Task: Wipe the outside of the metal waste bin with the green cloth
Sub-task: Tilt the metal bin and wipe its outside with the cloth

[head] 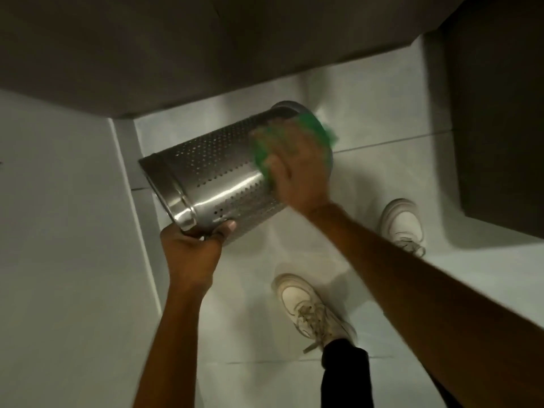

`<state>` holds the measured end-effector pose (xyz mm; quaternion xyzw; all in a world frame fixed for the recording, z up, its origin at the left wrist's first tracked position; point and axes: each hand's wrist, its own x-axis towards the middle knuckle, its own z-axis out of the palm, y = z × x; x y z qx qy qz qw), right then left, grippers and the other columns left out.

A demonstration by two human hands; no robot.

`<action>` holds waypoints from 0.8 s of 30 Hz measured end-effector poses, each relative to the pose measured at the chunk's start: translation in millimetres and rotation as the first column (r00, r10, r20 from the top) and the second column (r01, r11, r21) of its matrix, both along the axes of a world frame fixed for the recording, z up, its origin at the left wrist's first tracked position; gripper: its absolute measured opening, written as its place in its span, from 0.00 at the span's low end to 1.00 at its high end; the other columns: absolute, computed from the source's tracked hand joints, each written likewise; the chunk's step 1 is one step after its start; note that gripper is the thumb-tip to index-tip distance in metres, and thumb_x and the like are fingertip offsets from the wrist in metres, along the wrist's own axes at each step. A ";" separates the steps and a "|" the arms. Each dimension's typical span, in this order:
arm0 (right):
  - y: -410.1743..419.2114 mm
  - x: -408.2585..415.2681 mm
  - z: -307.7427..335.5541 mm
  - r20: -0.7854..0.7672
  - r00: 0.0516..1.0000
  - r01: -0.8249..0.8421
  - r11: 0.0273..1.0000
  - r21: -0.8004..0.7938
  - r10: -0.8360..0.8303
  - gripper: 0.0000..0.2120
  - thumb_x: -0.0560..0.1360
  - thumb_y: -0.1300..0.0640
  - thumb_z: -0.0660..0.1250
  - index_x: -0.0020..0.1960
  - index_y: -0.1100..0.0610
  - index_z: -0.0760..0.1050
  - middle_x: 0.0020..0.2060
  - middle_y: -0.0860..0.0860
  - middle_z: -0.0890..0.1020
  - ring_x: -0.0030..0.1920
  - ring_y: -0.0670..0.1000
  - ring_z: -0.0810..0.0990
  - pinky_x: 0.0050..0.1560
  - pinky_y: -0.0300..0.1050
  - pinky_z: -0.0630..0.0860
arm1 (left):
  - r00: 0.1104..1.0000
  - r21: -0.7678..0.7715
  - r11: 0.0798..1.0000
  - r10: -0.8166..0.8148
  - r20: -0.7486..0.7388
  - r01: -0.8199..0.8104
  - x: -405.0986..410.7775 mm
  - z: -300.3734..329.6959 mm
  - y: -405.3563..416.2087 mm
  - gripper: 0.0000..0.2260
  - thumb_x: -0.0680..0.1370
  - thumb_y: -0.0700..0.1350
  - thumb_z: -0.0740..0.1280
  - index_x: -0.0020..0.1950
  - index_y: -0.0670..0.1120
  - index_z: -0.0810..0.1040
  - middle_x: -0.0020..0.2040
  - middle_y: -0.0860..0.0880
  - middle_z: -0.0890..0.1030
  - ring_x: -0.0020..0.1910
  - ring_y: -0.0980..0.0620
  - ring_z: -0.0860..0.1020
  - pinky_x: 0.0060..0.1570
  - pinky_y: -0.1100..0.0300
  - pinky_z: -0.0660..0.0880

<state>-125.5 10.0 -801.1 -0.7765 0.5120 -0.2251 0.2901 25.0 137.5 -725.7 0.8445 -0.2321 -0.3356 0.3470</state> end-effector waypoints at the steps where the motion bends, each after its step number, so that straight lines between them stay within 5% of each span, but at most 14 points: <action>1: -8.9 -12.5 -7.4 -0.043 0.978 0.206 0.973 0.108 -0.202 0.22 0.85 0.50 0.55 0.74 0.54 0.76 0.72 0.60 0.78 0.74 0.62 0.74 0.75 0.63 0.70 | 0.999 0.004 1.000 0.024 -0.033 -0.024 4.0 -0.6 2.2 0.13 0.64 0.36 0.81 0.44 0.49 0.86 0.35 0.59 0.86 0.37 0.60 0.86 0.40 0.63 0.84; 3: -18.2 -8.9 -2.4 -0.099 0.914 0.406 0.884 0.231 -0.393 0.21 0.85 0.52 0.57 0.74 0.55 0.76 0.73 0.61 0.77 0.75 0.63 0.73 0.75 0.62 0.70 | 0.994 0.004 0.999 0.041 -0.097 -0.041 6.3 -5.3 2.9 0.15 0.65 0.36 0.81 0.39 0.56 0.86 0.36 0.60 0.87 0.39 0.58 0.86 0.42 0.61 0.84; 4: -15.3 4.7 7.3 -0.085 0.933 0.360 0.911 0.201 -0.349 0.20 0.85 0.51 0.57 0.72 0.56 0.77 0.72 0.62 0.78 0.74 0.64 0.74 0.75 0.62 0.69 | 0.992 -0.005 0.999 0.053 -0.111 -0.054 6.5 -8.1 3.9 0.17 0.65 0.36 0.81 0.39 0.59 0.86 0.37 0.61 0.87 0.40 0.59 0.86 0.42 0.61 0.83; 7: 16.4 63.4 41.9 0.179 0.965 -0.157 0.970 -0.186 0.191 0.19 0.81 0.51 0.61 0.64 0.57 0.83 0.63 0.61 0.85 0.67 0.66 0.82 0.73 0.61 0.69 | 0.978 -0.001 0.987 0.159 -0.138 -0.160 5.8 -14.9 14.3 0.18 0.64 0.34 0.79 0.41 0.58 0.86 0.39 0.59 0.87 0.40 0.55 0.85 0.46 0.55 0.84; 9: 49.8 91.4 66.6 0.189 0.795 -0.518 0.808 -0.280 0.576 0.21 0.81 0.48 0.60 0.67 0.53 0.82 0.66 0.57 0.84 0.70 0.63 0.80 0.76 0.59 0.66 | 0.976 0.046 0.988 0.154 -0.156 -0.148 2.0 -17.9 22.8 0.15 0.72 0.33 0.73 0.46 0.55 0.84 0.44 0.55 0.85 0.43 0.55 0.82 0.56 0.44 0.81; 11: 49.5 82.7 62.2 0.166 0.687 -0.672 0.706 -0.224 0.707 0.22 0.82 0.47 0.58 0.72 0.52 0.78 0.71 0.55 0.81 0.75 0.60 0.76 0.79 0.60 0.64 | 0.981 0.063 0.995 0.088 -0.173 -0.078 -3.5 -17.4 33.3 0.17 0.76 0.32 0.71 0.50 0.56 0.82 0.47 0.57 0.85 0.45 0.62 0.83 0.53 0.49 0.83; 13: 26.1 53.9 37.4 0.126 0.825 -0.539 0.835 -0.111 0.550 0.21 0.83 0.50 0.63 0.73 0.57 0.77 0.72 0.58 0.79 0.75 0.61 0.75 0.80 0.64 0.65 | 0.983 0.041 0.996 0.088 -0.163 -0.083 -5.7 -12.2 38.4 0.20 0.67 0.32 0.77 0.46 0.57 0.85 0.43 0.61 0.87 0.42 0.63 0.85 0.40 0.64 0.82; 15: -5.3 15.6 10.5 0.019 0.990 -0.138 0.989 0.055 0.137 0.20 0.84 0.54 0.65 0.73 0.60 0.76 0.72 0.61 0.78 0.75 0.62 0.75 0.79 0.65 0.66 | 0.983 0.024 0.998 0.056 -0.175 -0.053 -8.7 -4.6 33.0 0.23 0.65 0.31 0.79 0.48 0.58 0.84 0.43 0.63 0.87 0.44 0.62 0.86 0.39 0.67 0.81; 17: -26.8 -6.9 4.3 -0.117 0.973 0.221 0.950 0.219 -0.199 0.19 0.86 0.53 0.60 0.75 0.56 0.74 0.73 0.58 0.77 0.77 0.59 0.71 0.80 0.61 0.64 | 0.986 0.017 0.999 -0.030 -0.165 0.033 -9.5 -6.3 26.0 0.27 0.66 0.31 0.79 0.57 0.56 0.83 0.49 0.58 0.88 0.49 0.59 0.85 0.44 0.64 0.82; 18: -30.5 -5.6 7.8 -0.153 0.958 0.273 0.931 0.244 -0.241 0.19 0.87 0.51 0.57 0.74 0.54 0.74 0.73 0.56 0.77 0.77 0.58 0.71 0.80 0.60 0.64 | 0.984 0.013 0.998 -0.058 -0.169 0.061 -11.7 -5.7 19.8 0.28 0.67 0.31 0.78 0.63 0.51 0.81 0.53 0.54 0.87 0.51 0.59 0.85 0.47 0.64 0.82; 22: -4.2 38.6 53.5 0.028 0.987 -0.159 0.987 0.030 0.159 0.20 0.84 0.49 0.57 0.70 0.54 0.79 0.67 0.57 0.82 0.71 0.60 0.78 0.74 0.64 0.71 | 0.991 -0.030 0.999 -0.043 -0.124 0.040 -21.0 3.8 2.0 0.30 0.67 0.30 0.78 0.68 0.41 0.75 0.56 0.52 0.84 0.50 0.67 0.83 0.49 0.69 0.81; 24: 32.1 65.0 73.5 0.117 0.863 -0.482 0.871 -0.095 0.491 0.22 0.82 0.46 0.57 0.70 0.52 0.79 0.70 0.58 0.81 0.73 0.61 0.75 0.77 0.64 0.67 | 0.996 -0.030 0.999 -0.040 -0.075 0.038 -25.0 2.9 2.7 0.27 0.68 0.27 0.75 0.66 0.39 0.75 0.55 0.51 0.83 0.50 0.66 0.83 0.44 0.73 0.79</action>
